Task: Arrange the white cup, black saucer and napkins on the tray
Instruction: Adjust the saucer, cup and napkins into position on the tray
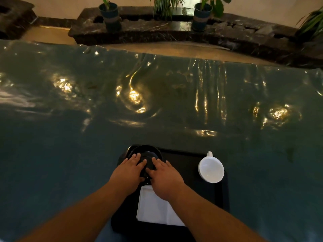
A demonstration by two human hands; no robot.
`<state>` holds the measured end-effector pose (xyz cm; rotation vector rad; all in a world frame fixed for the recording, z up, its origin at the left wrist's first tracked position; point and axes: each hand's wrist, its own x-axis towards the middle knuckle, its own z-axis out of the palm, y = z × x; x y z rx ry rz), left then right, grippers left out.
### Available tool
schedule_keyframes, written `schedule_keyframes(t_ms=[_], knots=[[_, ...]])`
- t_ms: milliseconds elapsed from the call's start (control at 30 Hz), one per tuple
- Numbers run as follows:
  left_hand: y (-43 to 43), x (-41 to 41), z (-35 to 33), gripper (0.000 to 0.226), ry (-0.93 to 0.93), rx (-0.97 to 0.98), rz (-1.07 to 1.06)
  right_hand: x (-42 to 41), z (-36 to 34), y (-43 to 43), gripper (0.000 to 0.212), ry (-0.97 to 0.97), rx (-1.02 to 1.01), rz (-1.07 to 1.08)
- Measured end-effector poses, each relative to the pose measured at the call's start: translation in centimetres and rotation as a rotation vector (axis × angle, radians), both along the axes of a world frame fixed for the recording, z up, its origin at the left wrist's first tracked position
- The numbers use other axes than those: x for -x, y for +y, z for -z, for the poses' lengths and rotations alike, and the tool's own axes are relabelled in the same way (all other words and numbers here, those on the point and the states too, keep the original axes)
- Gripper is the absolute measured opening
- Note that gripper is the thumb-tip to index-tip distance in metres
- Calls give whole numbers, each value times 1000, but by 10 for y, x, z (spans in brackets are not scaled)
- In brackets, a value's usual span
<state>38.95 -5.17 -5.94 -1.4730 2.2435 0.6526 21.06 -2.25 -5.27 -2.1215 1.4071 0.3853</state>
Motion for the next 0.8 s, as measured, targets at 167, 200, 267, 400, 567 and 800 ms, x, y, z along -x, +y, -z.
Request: schedule_keyframes(t_ms=[167, 200, 267, 400, 567, 800], knots=[[-1, 0, 3, 76, -1, -32, 6, -1, -3, -7, 63, 29, -36, -45], [-1, 0, 3, 76, -2, -36, 8, -1, -4, -8, 64, 32, -40, -50], [-1, 0, 3, 76, -3, -35, 8, -1, -6, -8, 64, 32, -47, -51], [0, 1, 3, 76, -4, -35, 7, -2, -8, -9, 64, 29, -59, -48], [-1, 6, 0, 76, -21, -36, 28, 0, -6, -5, 65, 17, -55, -32], [-2, 12, -1, 75, -35, -32, 66, 5, -4, 2, 63, -4, -54, 6]])
